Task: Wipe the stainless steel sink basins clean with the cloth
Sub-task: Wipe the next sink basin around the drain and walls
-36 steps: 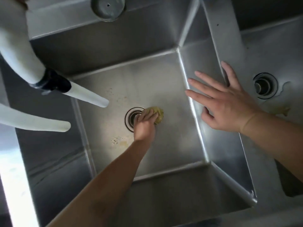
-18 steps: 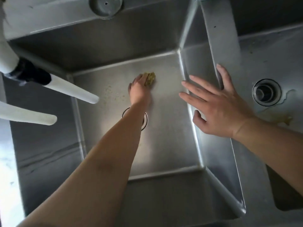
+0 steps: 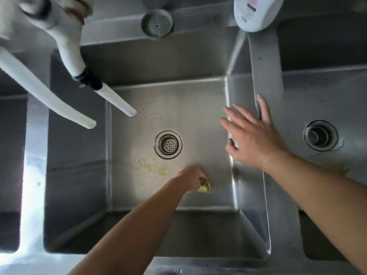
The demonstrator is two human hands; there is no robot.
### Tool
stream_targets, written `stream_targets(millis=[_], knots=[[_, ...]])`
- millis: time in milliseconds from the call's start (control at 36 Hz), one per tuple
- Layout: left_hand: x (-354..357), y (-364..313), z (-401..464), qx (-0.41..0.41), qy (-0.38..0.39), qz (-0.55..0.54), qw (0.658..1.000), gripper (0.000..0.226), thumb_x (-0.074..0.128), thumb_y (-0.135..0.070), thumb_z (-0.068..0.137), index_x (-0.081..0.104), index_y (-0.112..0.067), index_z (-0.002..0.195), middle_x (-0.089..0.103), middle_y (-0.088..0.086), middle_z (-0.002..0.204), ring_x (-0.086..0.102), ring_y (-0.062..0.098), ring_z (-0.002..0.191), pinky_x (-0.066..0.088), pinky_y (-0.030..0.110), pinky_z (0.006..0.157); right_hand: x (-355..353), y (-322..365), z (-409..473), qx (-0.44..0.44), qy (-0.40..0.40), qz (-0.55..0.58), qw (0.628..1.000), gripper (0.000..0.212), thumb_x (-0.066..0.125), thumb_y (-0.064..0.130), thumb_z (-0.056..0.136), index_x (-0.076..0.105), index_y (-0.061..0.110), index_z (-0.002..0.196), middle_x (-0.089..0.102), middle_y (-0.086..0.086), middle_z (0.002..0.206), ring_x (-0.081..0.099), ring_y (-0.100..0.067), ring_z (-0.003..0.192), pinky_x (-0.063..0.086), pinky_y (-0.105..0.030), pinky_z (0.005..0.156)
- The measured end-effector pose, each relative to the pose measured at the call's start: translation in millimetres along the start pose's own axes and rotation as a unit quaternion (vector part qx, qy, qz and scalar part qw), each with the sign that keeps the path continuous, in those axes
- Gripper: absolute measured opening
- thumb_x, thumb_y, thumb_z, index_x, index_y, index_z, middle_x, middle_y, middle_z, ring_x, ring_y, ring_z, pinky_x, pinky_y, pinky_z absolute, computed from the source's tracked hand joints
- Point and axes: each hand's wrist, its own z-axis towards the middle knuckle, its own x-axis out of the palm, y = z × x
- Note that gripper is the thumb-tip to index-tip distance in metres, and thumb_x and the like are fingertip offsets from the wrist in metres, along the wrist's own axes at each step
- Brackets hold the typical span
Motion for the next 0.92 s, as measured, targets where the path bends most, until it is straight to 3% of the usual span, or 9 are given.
stream_targets(millis=[111, 222, 306, 361, 417, 500, 639, 778, 917], knots=[[4.6, 25.1, -51.1, -0.087, -0.087, -0.253, 0.96, 0.02, 0.061, 0.0, 0.085, 0.07, -0.009, 0.101, 0.058, -0.001, 0.074, 0.053, 0.012, 0.065, 0.043, 0.018, 0.059, 1.3, 3.7, 0.3, -0.015, 0.021, -0.051, 0.998, 0.048, 0.065, 0.023, 0.079, 0.06, 0.011, 0.125, 0.04, -0.014, 0.152, 0.032, -0.033, 0.143, 0.001, -0.069, 0.114], [0.3, 43.8, -99.9, -0.119, -0.197, -0.423, 0.877, 0.037, 0.071, 0.007, 0.079, 0.063, -0.024, 0.098, 0.06, -0.005, 0.076, 0.052, 0.01, 0.071, 0.043, 0.01, 0.057, 0.9, 29.0, -9.5, -0.1, 0.024, -0.045, 0.994, 0.056, 0.072, 0.014, 0.068, 0.062, 0.011, 0.123, 0.042, -0.02, 0.149, 0.032, -0.038, 0.142, 0.01, -0.066, 0.113], [-2.8, 57.8, -124.7, -0.103, -0.219, -0.53, 0.813, 0.044, 0.072, 0.012, 0.077, 0.065, -0.012, 0.114, 0.067, 0.0, 0.086, 0.06, 0.014, 0.078, 0.053, 0.021, 0.076, -2.3, 72.3, -21.3, -0.095, 0.04, 0.124, 0.987, 0.069, 0.074, 0.024, 0.072, 0.051, 0.021, 0.137, 0.047, -0.011, 0.144, 0.041, -0.033, 0.134, 0.026, -0.054, 0.112], [-6.4, 62.8, -136.2, -0.099, -0.218, -0.601, 0.762, 0.047, 0.067, 0.015, 0.08, 0.06, -0.008, 0.121, 0.068, 0.006, 0.089, 0.063, 0.018, 0.077, 0.057, 0.028, 0.073, -3.1, 103.8, -24.5, -0.024, 0.108, 0.252, 0.962, 0.083, 0.073, 0.036, 0.078, 0.031, 0.031, 0.15, 0.037, -0.003, 0.148, 0.036, -0.025, 0.137, 0.027, -0.046, 0.113], [-9.9, 65.8, -143.3, -0.099, -0.227, -0.648, 0.72, 0.037, 0.066, 0.011, 0.084, 0.06, -0.01, 0.115, 0.067, 0.008, 0.092, 0.064, 0.019, 0.077, 0.056, 0.026, 0.067, -1.2, 133.5, -22.9, 0.068, 0.142, 0.371, 0.915, 0.085, 0.076, 0.037, 0.078, 0.029, 0.034, 0.149, 0.037, 0.002, 0.142, 0.04, -0.02, 0.131, 0.034, -0.04, 0.111], [-12.7, 70.2, -146.8, -0.106, -0.235, -0.685, 0.681, 0.03, 0.069, 0.002, 0.086, 0.061, -0.01, 0.113, 0.068, 0.011, 0.097, 0.067, 0.023, 0.082, 0.057, 0.033, 0.075, 10.9, 172.1, -17.4, 0.151, 0.179, 0.518, 0.822, 0.087, 0.084, 0.025, 0.074, 0.037, 0.032, 0.147, 0.039, 0.006, 0.133, 0.045, -0.012, 0.124, 0.038, -0.029, 0.107], [-4.8, 91.0, -138.9, -0.094, -0.205, -0.745, 0.628, 0.021, 0.068, -0.01, 0.09, 0.065, -0.015, 0.109, 0.071, 0.009, 0.093, 0.067, 0.02, 0.084, 0.057, 0.029, 0.075, 50.1, 212.4, 2.6, 0.193, 0.157, 0.573, 0.781, 0.072, 0.082, 0.009, 0.075, 0.054, 0.028, 0.138, 0.057, 0.005, 0.129, 0.057, -0.014, 0.118, 0.046, -0.03, 0.103], [2.9, 122.4, -132.1, -0.064, -0.2, -0.807, 0.552, 0.029, 0.06, -0.003, 0.092, 0.065, -0.014, 0.119, 0.071, 0.005, 0.088, 0.066, 0.013, 0.074, 0.054, 0.038, 0.091, 67.5, 223.3, 22.9, 0.31, 0.208, 0.751, 0.545, 0.044, 0.072, 0.006, 0.084, 0.065, 0.024, 0.124, 0.073, -0.003, 0.113, 0.069, -0.02, 0.098, 0.057, -0.039, 0.084], [-0.2, 136.3, -126.1, -0.105, -0.211, -0.795, 0.559, 0.033, 0.056, 0.001, 0.091, 0.06, -0.014, 0.121, 0.067, 0.007, 0.086, 0.063, 0.019, 0.077, 0.054, 0.032, 0.076, 89.3, 218.1, 41.3, 0.376, 0.21, 0.787, 0.441, 0.022, 0.057, 0.021, 0.095, 0.066, 0.027, 0.115, 0.073, -0.005, 0.106, 0.069, -0.024, 0.088, 0.056, -0.039, 0.071]])
